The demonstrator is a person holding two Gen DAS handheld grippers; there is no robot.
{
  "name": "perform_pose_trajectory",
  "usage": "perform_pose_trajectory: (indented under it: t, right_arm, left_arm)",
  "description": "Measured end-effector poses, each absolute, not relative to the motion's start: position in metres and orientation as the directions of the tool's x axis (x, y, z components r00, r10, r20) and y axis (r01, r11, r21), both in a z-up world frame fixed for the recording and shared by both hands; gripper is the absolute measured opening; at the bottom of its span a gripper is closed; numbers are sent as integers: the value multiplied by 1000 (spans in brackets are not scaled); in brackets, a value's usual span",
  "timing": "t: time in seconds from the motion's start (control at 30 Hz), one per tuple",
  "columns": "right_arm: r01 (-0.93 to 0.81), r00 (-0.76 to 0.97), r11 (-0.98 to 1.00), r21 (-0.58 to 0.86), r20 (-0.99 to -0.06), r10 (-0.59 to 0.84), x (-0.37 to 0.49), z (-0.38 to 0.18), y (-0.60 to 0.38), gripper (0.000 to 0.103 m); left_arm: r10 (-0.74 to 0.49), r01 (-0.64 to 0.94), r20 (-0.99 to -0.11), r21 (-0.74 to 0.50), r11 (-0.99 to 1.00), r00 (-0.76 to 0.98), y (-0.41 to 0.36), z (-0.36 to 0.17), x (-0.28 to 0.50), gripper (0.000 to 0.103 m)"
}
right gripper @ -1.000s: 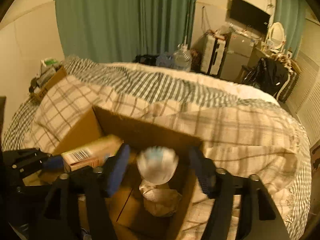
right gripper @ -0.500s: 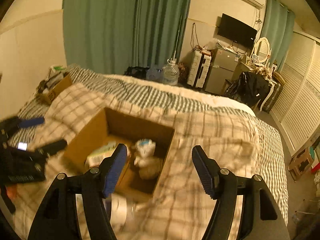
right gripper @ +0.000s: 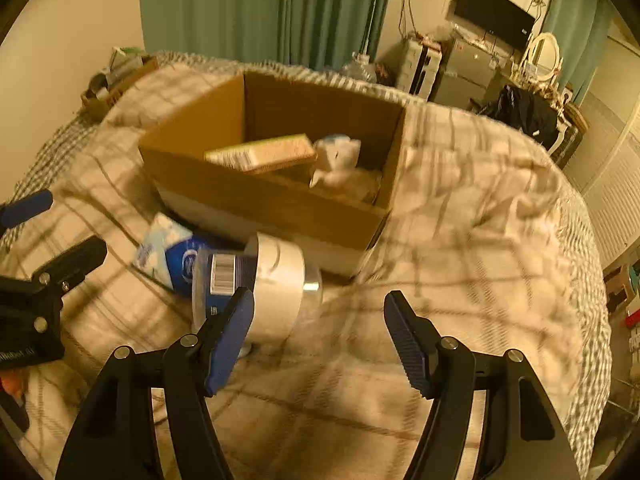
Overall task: Organize objects
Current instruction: 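Lower the medicine box and figurine into the box and release both, then grasp the white tape roll with the right tool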
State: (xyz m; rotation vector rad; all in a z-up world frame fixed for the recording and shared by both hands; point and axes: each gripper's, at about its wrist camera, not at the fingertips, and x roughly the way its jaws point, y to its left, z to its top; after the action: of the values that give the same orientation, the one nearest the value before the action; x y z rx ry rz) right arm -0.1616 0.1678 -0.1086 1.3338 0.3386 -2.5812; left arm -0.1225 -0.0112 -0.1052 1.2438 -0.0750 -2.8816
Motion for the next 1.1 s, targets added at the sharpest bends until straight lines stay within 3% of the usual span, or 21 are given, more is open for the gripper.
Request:
perform_pose_trajectory:
  t: [0.47,0.57,0.67,1.1]
  right_arm:
    - [299,-493,-954,-23,-860,-134,-180,-127,162,65]
    - [310,-483,-951,-4,-862,-154,-178,-127,160,55]
    - [336,-467,-941,32,-862,-196,-174,-125,156,31]
    - [383,-510,-921,73,-814,-276,-157,-95,149,30]
  left_arm:
    - [71,24,-780,-110,-994,-621,-39,-128,-130,103]
    - [75,21,-778,-112,-993,-624,-39,-128,-128,103]
    - [72,19,-781,-107,-994,-620,-38,-128,-128,103]
    - [49,23,-788,-80,-996,-614,-35,-126,-126,103]
